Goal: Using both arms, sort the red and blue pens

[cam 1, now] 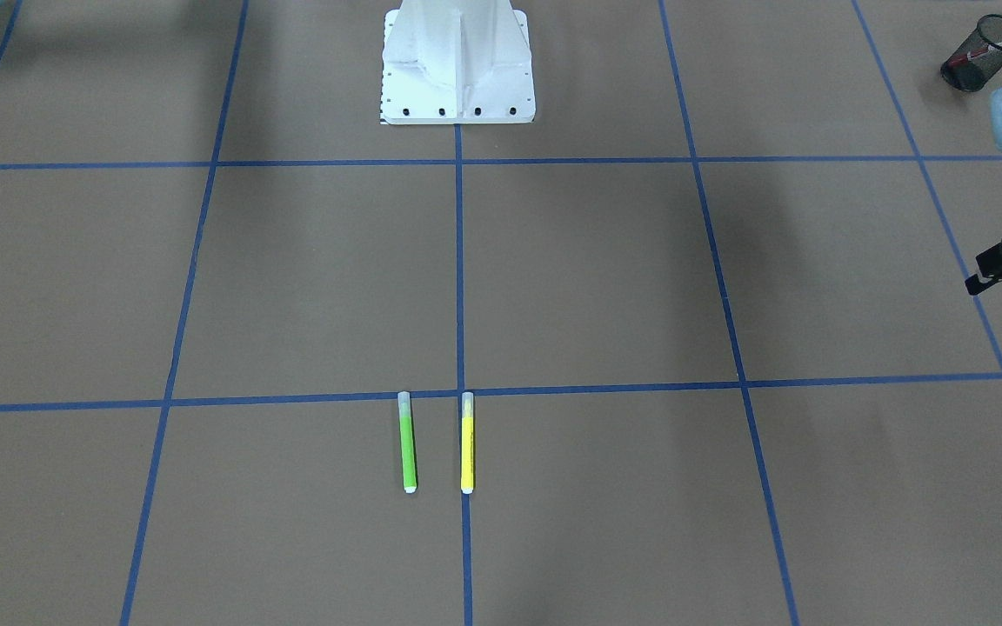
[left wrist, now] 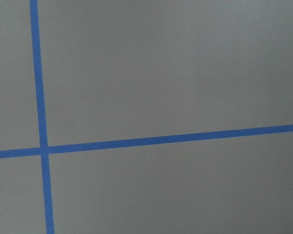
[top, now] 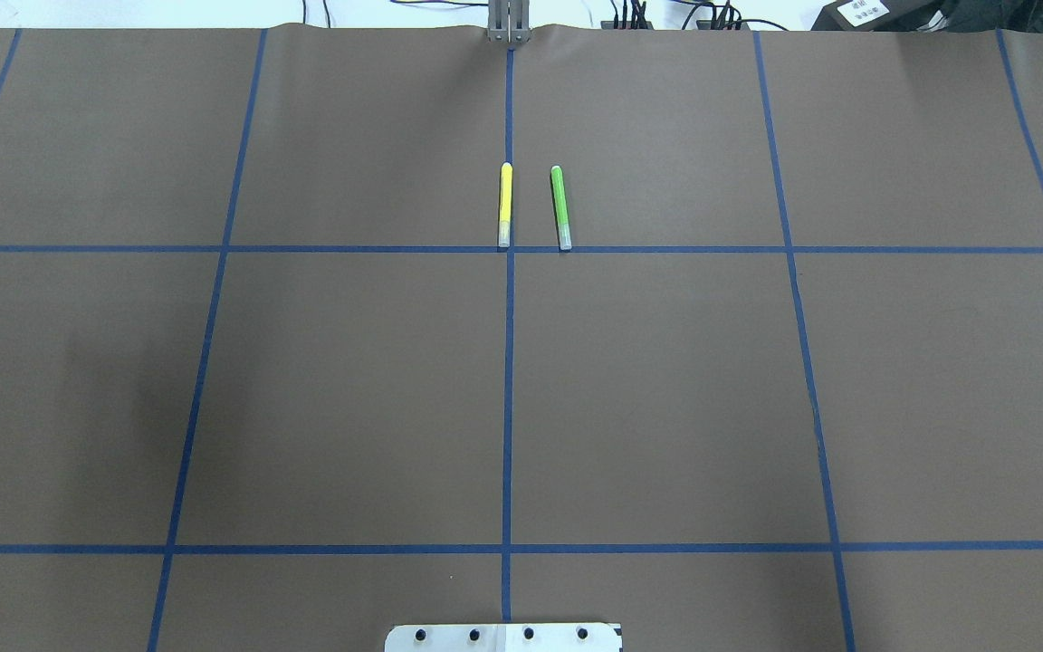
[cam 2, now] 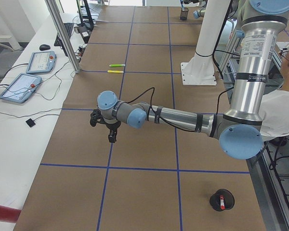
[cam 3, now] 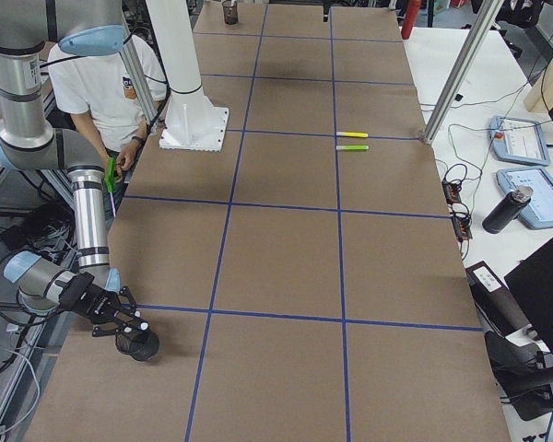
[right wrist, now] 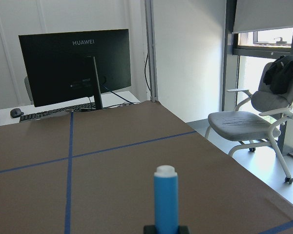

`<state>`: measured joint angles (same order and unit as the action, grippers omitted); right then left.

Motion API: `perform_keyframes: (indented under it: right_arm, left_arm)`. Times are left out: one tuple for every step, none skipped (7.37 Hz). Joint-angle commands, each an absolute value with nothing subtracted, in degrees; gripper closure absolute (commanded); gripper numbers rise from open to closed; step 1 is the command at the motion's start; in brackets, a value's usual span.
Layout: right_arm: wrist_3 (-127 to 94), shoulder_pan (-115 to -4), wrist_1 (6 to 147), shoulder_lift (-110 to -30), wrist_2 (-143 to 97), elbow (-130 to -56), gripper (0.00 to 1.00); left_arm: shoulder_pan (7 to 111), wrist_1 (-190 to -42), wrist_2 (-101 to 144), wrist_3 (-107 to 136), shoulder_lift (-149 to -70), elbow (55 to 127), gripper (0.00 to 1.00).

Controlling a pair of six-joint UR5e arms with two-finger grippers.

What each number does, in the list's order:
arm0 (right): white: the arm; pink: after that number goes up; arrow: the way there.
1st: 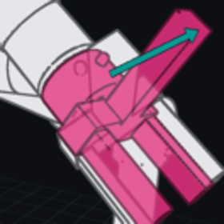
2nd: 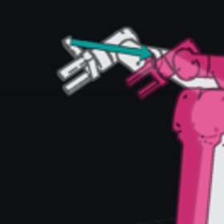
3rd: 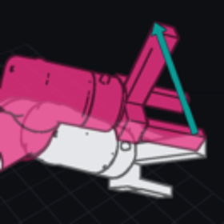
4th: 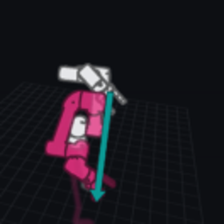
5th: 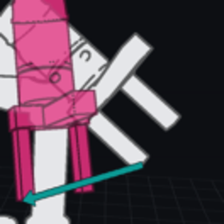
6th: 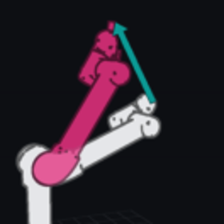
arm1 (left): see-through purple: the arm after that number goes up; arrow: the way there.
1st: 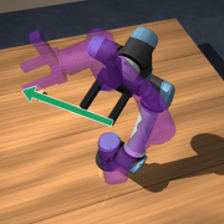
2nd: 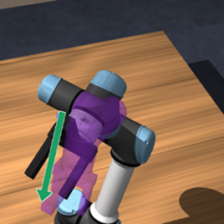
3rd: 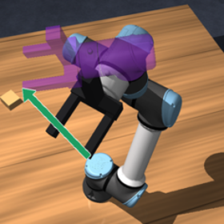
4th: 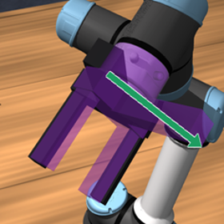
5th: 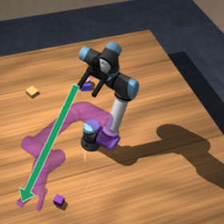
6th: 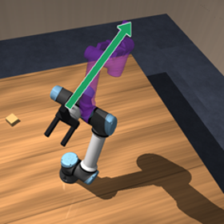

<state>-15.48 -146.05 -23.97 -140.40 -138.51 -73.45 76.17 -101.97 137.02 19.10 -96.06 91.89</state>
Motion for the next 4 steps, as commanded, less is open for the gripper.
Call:
perform_keyframes:
  right_arm:
    - [-14.0, -146.2, -23.4, -140.3, -138.3, -73.1, 1.0]
    - [-12.1, -146.2, -23.3, -140.4, -138.0, -72.4, 1.0]
    - [-11.3, -146.2, -23.4, -140.4, -137.2, -71.9, 1.0]
    - [-9.3, -146.2, -23.4, -140.4, -136.8, -70.4, 1.0]
  left_arm:
    - [76.1, -101.3, 137.0, 19.6, -95.7, 93.1, 0.01]
    - [76.1, -101.3, 137.0, 19.8, -95.7, 93.1, 0.01]
    - [76.1, -101.3, 137.0, 19.8, -95.7, 93.3, 0.01]
    - [76.1, -101.3, 137.0, 19.8, -95.7, 93.2, 0.01]
